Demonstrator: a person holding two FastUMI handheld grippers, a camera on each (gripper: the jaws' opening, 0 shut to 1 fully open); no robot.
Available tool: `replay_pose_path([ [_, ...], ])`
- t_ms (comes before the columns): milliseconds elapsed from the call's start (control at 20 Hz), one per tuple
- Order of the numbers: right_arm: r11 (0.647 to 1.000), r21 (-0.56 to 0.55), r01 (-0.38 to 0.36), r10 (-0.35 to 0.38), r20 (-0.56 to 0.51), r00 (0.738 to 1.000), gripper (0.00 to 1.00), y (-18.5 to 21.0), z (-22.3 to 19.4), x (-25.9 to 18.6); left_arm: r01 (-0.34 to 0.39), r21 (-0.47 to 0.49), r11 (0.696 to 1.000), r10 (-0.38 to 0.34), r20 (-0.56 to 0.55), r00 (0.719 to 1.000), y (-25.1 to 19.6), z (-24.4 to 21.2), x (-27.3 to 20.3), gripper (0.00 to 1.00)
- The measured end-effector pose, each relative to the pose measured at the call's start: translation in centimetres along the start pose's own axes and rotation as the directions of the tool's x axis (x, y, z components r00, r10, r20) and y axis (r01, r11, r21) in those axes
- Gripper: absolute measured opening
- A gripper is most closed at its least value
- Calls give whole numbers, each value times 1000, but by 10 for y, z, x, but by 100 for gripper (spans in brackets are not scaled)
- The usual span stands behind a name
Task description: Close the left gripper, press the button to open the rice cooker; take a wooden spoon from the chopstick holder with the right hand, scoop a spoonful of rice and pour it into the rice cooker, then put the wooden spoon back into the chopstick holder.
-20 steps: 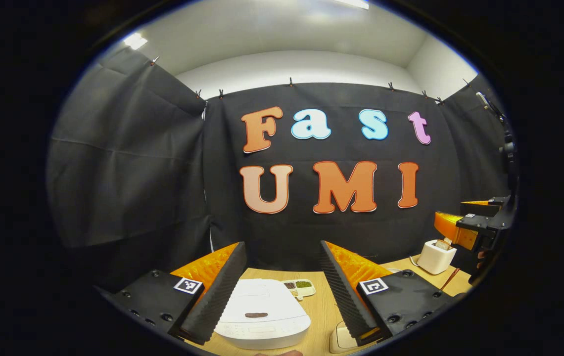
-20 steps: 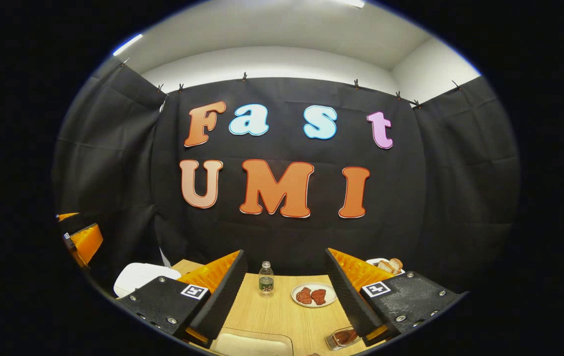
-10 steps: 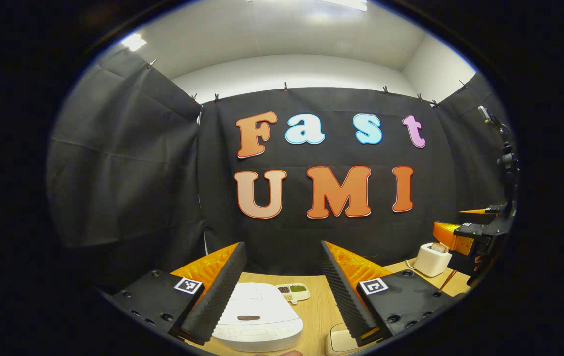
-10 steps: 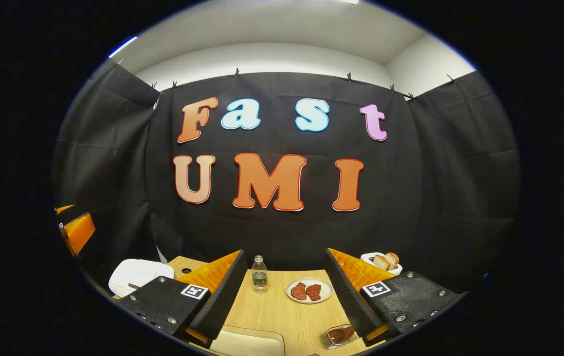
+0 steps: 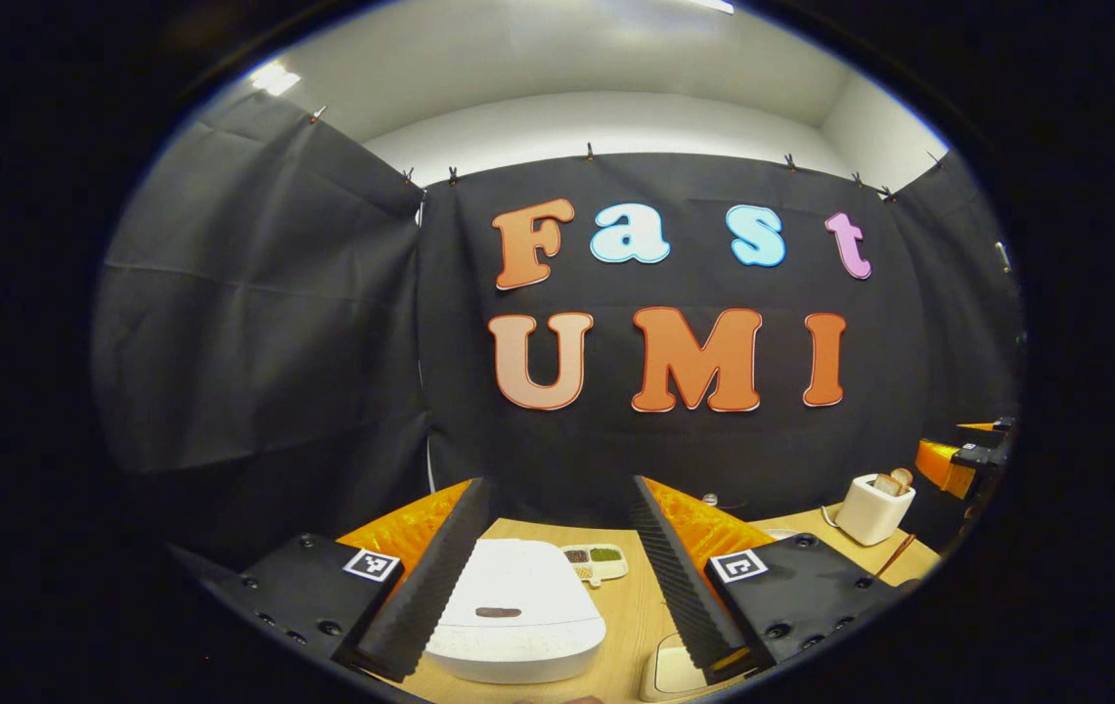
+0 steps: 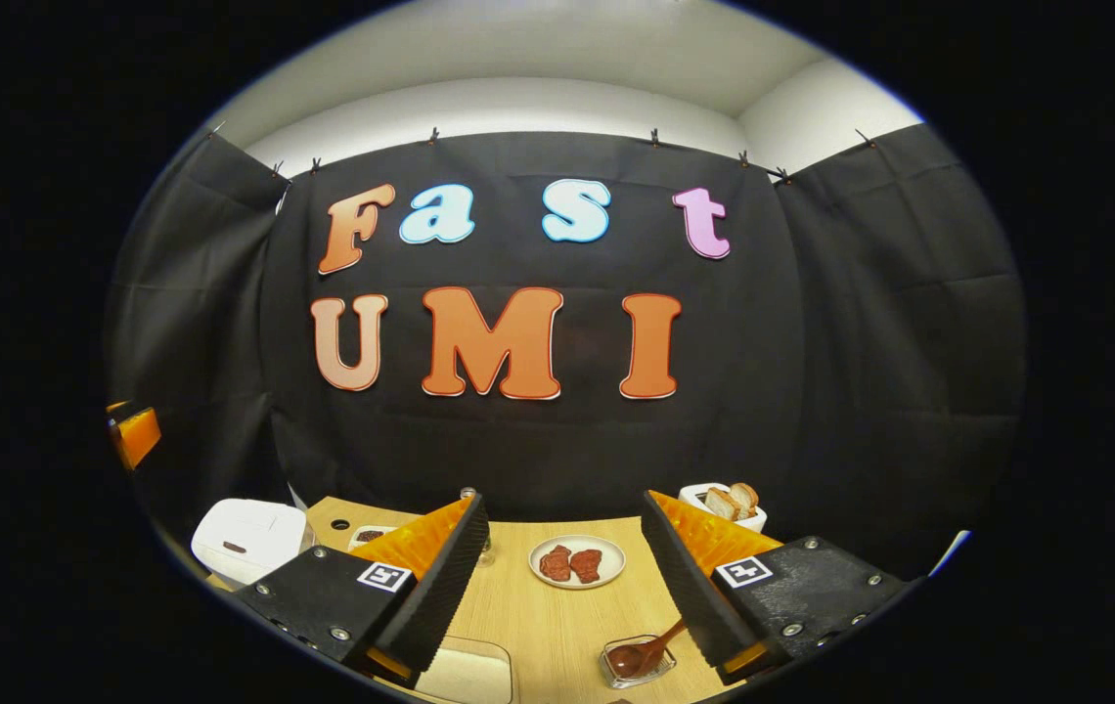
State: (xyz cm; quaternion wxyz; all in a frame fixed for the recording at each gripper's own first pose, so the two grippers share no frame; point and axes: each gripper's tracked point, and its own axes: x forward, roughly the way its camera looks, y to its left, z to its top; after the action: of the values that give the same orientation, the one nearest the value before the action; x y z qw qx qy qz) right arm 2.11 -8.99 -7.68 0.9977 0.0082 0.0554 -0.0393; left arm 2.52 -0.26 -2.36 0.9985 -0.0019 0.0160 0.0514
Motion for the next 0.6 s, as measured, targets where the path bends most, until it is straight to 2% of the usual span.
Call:
replay_pose_path([
  [300, 1000, -2, -10, 10, -11, 1000, 97, -28, -12, 12, -53, -4, 999, 53, -28, 998, 6, -3, -1, 99],
  [400, 1000, 2, -23, 23, -18, 1000, 97, -37, -17, 16, -69, -5, 998, 69, -43, 997, 8, -6, -2, 83],
  [550, 999, 8, -43, 44, -42, 998, 97, -49, -28, 21, -162, -18, 987, 160, -87, 983, 28, -10, -2, 24],
  [600, 999, 9, -47, 48, -51, 998, 97, -53, -32, 22, -170, -41, 985, 164, -121, 979, 28, -16, -3, 17],
])
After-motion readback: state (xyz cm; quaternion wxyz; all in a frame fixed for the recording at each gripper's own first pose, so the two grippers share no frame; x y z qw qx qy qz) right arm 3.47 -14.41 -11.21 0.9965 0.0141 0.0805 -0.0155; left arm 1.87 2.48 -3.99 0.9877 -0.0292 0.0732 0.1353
